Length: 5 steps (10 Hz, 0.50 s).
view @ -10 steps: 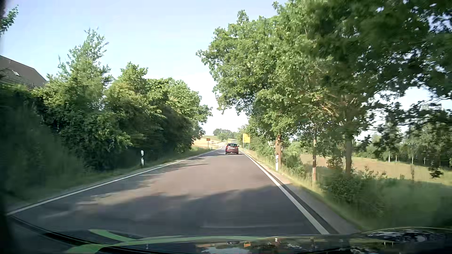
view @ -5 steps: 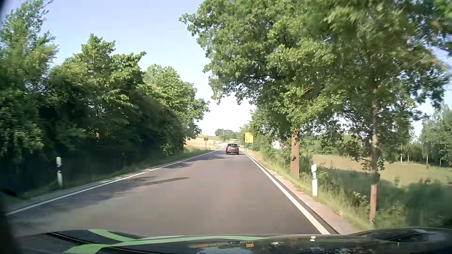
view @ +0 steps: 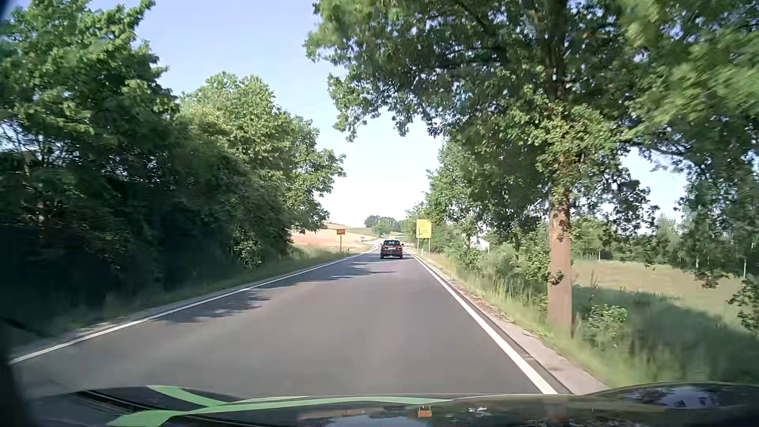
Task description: Follow the waypoints while adhering to traffic rules and regulations
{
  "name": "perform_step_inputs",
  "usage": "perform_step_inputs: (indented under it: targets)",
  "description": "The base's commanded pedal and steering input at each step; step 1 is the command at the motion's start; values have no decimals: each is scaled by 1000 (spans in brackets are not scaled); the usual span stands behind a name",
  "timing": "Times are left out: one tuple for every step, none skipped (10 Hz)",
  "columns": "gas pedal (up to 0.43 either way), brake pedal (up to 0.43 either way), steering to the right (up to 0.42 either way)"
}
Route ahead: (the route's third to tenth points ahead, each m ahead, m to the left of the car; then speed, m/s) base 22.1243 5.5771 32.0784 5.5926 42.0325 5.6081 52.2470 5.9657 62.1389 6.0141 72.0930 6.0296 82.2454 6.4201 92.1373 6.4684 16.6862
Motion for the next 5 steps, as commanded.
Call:
perform_step_inputs:
  targets:
    - [47,0,-6]
    - [87,0,-6]
    - [118,0,-6]
    - [150,0,-6]
    - [169,0,-6]
